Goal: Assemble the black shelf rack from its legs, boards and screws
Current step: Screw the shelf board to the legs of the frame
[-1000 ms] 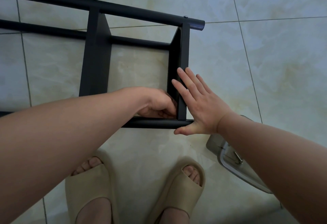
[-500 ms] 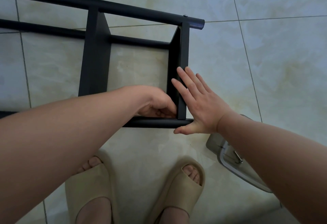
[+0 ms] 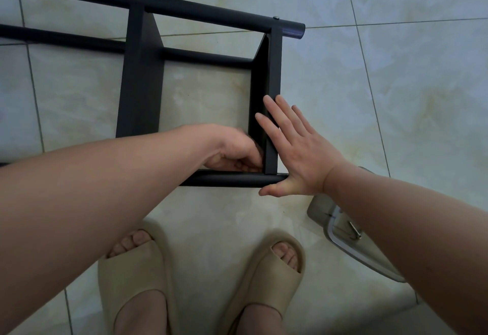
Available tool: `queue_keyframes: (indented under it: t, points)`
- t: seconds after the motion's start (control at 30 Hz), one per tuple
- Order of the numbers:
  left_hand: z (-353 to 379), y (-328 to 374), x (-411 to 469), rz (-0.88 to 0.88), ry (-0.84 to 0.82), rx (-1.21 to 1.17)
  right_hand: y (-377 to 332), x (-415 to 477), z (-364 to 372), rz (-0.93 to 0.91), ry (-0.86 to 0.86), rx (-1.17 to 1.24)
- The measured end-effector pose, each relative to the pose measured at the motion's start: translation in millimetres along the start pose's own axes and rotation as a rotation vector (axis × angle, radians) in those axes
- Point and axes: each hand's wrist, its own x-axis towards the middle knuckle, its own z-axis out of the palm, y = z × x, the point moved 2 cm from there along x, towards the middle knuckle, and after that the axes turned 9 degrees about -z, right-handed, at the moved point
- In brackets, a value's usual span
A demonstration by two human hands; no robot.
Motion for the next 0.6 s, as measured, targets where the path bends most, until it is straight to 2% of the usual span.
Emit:
queue_keyframes:
  t: [0.2, 0.6]
  points:
    - [-1.5, -8.4, 0.4, 0.04, -0.025, -0.053, 0.6, -0.4, 0.9, -0.004, 0.005, -0.004]
    - [1.4, -8.1, -6.6, 0.072, 0.004, 0.061, 0.0, -0.7, -0.2, 0.005, 0.001, 0.0]
